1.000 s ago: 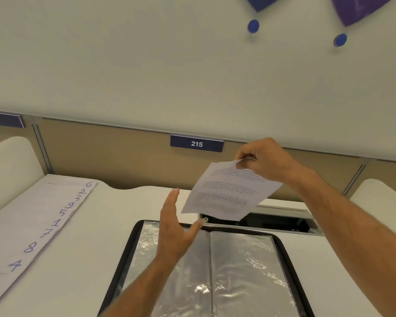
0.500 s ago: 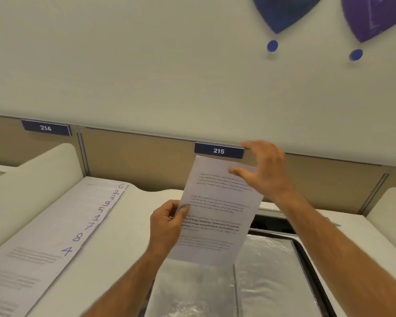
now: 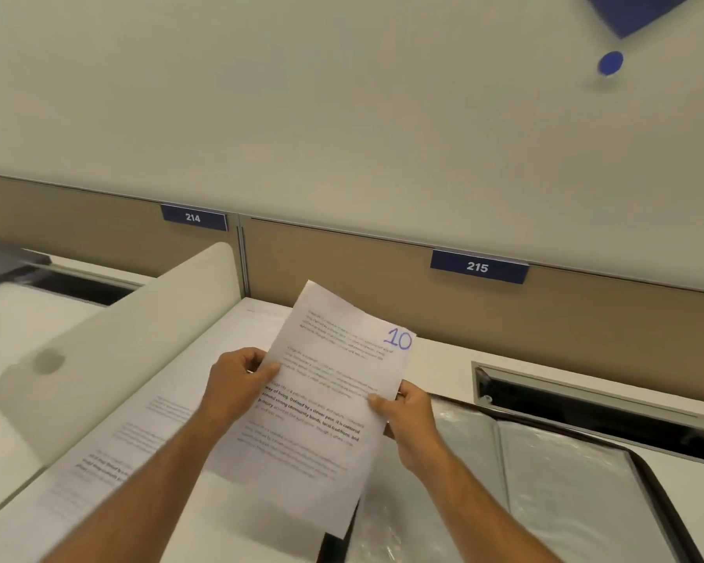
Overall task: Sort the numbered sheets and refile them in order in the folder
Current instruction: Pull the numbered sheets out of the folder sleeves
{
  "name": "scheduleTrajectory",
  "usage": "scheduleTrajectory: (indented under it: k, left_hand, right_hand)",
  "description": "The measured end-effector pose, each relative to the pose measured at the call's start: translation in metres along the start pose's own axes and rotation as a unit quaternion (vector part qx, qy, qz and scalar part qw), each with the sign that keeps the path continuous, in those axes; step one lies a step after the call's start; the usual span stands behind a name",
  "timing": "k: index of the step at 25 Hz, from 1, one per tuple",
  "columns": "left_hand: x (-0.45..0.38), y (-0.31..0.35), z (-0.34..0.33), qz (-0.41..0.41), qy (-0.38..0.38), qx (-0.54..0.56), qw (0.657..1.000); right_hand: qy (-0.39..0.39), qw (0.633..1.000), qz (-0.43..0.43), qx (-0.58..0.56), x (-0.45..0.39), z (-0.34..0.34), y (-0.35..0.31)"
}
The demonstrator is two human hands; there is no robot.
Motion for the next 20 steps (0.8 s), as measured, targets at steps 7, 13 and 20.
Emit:
scheduleTrajectory:
  k: [7,13,20]
  left_hand:
    - [-0.034,-0.075,0.115,0.067,0.057,-0.165,0.982]
    - [-0.033,-0.142,0.180,0.134,0.077,-0.247,0.957]
    - [-0.025,-0.187,0.200,0.184,0.069,-0.291,0.936]
  right_hand:
    - [-0.112,0.988,-0.098,0.036,0.018,-0.135,0.057]
    - [-0.146,0.979,-0.126,0.070,0.038,-0.206,0.105]
    - [-0.111,0.971,-0.185,0.101,0.045,-0.236,0.140]
Point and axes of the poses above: each hand's wrist, its own x-axis away from the middle knuckle, its own z-axis out of the back of the hand, y = z × x, the point moved 1 cm from there along -x, towards the middle knuckle, and after that the axes turned 4 degrees about y, right-handed, at the moved point
